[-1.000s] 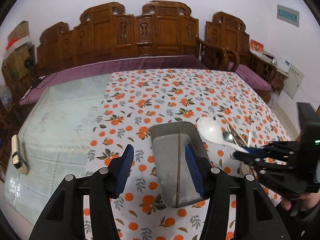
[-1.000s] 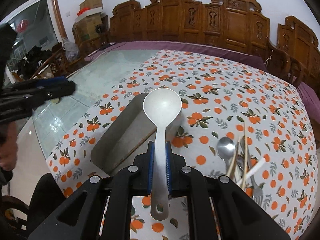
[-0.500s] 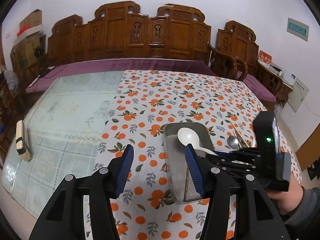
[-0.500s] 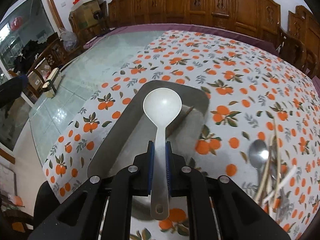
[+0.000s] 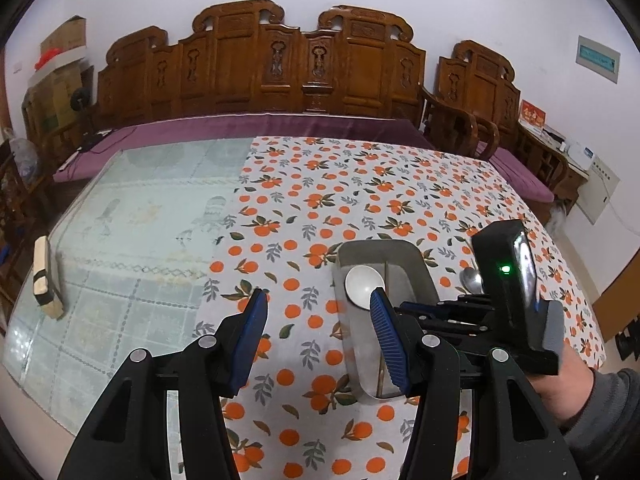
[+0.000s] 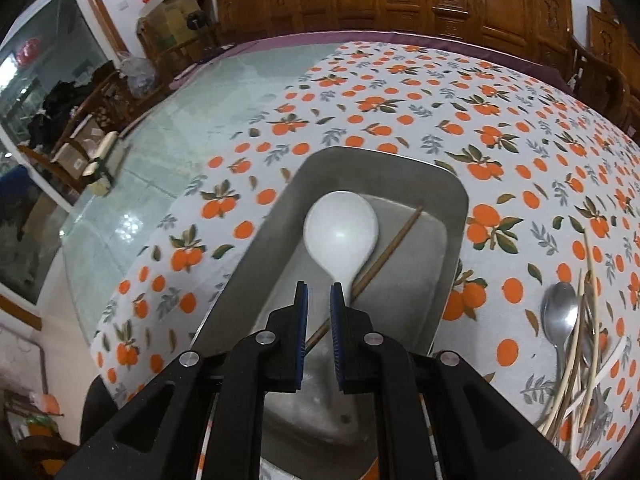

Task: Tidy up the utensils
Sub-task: 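Lower the white spoon into the grey tray and open the right tool, then grasp a wooden chopstick from the pile with the right tool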

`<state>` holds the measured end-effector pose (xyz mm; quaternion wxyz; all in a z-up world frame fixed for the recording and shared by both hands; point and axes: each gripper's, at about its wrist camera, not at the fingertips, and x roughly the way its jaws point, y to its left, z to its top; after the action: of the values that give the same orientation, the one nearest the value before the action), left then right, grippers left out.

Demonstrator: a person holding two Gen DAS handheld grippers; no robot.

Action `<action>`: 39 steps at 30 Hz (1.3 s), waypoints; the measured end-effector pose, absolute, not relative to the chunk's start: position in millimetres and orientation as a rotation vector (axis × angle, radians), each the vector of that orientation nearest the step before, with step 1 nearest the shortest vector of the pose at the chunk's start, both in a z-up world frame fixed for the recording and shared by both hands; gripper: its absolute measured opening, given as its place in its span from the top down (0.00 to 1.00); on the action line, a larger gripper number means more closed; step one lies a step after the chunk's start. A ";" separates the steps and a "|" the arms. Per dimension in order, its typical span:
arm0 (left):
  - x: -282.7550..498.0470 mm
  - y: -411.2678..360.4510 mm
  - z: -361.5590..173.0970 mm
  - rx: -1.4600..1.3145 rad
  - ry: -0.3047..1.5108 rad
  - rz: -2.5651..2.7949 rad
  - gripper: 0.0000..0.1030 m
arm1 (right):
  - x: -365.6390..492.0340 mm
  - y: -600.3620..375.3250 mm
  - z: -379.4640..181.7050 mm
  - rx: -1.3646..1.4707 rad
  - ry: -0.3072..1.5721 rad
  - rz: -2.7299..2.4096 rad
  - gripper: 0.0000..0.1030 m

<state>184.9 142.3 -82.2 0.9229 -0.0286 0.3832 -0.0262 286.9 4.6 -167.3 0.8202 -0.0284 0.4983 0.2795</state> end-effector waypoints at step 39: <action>203.0 -20.7 -127.0 0.055 0.909 -0.273 0.50 | 246.7 -180.2 -201.6 -0.081 1.116 0.350 0.86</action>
<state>203.0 -20.7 -127.0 0.8892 0.0267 0.4374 -0.1314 246.7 -180.2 -201.6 0.8331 -0.0384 0.5265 0.1651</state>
